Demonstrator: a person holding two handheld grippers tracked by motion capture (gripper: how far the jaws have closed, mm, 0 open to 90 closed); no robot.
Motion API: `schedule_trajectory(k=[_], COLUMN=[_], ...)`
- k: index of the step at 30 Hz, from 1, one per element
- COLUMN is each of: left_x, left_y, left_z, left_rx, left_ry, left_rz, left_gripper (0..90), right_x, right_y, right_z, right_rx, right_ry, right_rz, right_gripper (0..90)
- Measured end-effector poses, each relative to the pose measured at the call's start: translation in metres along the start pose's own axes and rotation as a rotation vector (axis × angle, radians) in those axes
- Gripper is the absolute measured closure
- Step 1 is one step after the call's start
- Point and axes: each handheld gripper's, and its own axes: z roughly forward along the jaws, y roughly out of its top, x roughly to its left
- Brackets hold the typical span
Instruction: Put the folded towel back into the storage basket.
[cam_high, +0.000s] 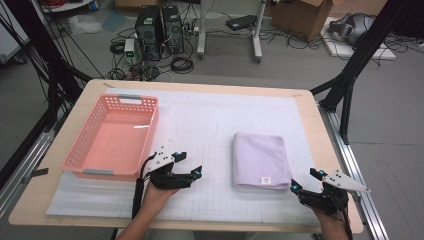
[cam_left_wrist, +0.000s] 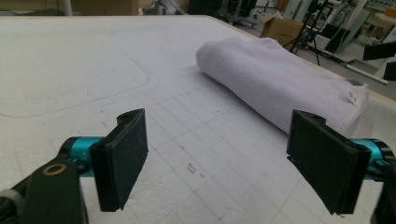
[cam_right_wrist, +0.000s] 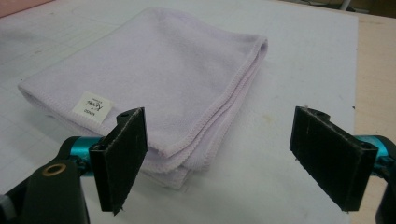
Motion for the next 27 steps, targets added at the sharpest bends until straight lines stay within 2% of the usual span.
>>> schedule_trajectory(k=[5, 7, 10, 12, 14, 17, 18, 21, 27], left_x=[-0.002, -0.004, -0.009, -0.013, -0.016, -0.023, -0.025, -0.031, -0.032], left_y=[0.006, 0.010, 0.018, 0.023, 0.027, 0.033, 0.034, 0.036, 0.042], left_z=[0.014, 0.022, 0.035, 0.046, 0.057, 0.073, 0.079, 0.095, 0.122], left_rx=[0.006, 0.014, 0.053, 0.058, 0.084, 0.096, 0.107, 0.130, 0.178], left_ry=[-0.007, -0.010, -0.016, -0.032, -0.055, -0.075, -0.077, -0.078, -0.050], left_rz=[-0.018, -0.010, 0.010, -0.003, -0.018, -0.022, -0.024, -0.024, -0.048], left_gripper=[25.9, 26.0, 26.0, 26.3, 26.9, 28.8, 28.7, 28.3, 27.4], right_x=[0.002, 0.002, 0.000, -0.001, -0.001, -0.002, -0.002, -0.002, -0.008], right_y=[0.001, 0.001, 0.000, 0.000, 0.000, 0.000, 0.001, 0.002, -0.001], right_z=[-0.001, -0.001, 0.000, 0.000, -0.001, -0.002, -0.003, -0.004, -0.004], right_rx=[-0.010, -0.012, -0.004, -0.006, -0.012, -0.025, -0.037, -0.052, -0.034], right_ry=[0.018, 0.020, 0.016, 0.016, 0.019, 0.032, 0.039, 0.042, 0.026], right_rz=[0.012, 0.018, 0.022, 0.020, 0.026, 0.055, 0.073, 0.077, 0.080], right_gripper=[18.2, 18.2, 18.3, 18.2, 18.2, 18.2, 18.2, 18.2, 18.2])
